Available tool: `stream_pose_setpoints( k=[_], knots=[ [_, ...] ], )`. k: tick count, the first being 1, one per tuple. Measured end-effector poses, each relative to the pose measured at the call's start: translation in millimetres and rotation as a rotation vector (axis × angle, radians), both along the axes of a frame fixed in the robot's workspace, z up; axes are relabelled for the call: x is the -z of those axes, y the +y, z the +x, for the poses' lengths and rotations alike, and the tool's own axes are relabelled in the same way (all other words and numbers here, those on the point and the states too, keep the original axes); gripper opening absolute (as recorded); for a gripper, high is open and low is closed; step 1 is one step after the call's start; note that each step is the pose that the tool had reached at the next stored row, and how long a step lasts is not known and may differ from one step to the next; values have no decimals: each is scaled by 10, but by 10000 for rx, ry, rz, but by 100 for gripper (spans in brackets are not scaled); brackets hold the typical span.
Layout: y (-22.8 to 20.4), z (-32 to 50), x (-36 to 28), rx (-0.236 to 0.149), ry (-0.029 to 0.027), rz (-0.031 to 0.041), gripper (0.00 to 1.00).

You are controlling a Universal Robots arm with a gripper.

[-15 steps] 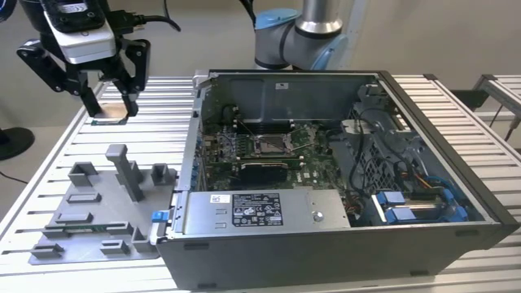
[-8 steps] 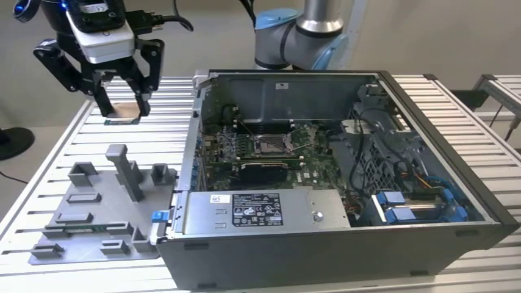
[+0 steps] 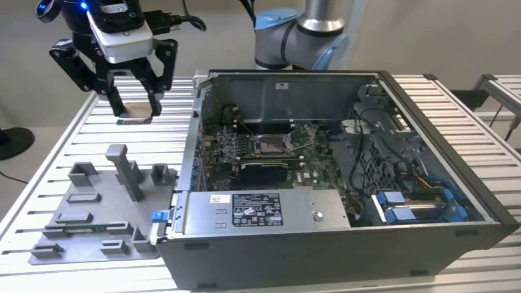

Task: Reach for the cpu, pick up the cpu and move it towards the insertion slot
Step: 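Pick up the cpu and move it towards the insertion slot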

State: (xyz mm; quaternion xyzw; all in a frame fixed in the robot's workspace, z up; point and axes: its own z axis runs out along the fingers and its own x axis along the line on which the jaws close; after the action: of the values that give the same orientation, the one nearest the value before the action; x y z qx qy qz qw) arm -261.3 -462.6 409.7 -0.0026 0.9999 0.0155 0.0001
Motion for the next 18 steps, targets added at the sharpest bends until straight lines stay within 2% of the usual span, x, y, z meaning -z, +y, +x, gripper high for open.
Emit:
stream_pose_setpoints(
  k=[6,18],
  knots=[
    [0,121,0,0,2,-1,0],
    [0,295,0,0,4,-9,0]
  ],
)
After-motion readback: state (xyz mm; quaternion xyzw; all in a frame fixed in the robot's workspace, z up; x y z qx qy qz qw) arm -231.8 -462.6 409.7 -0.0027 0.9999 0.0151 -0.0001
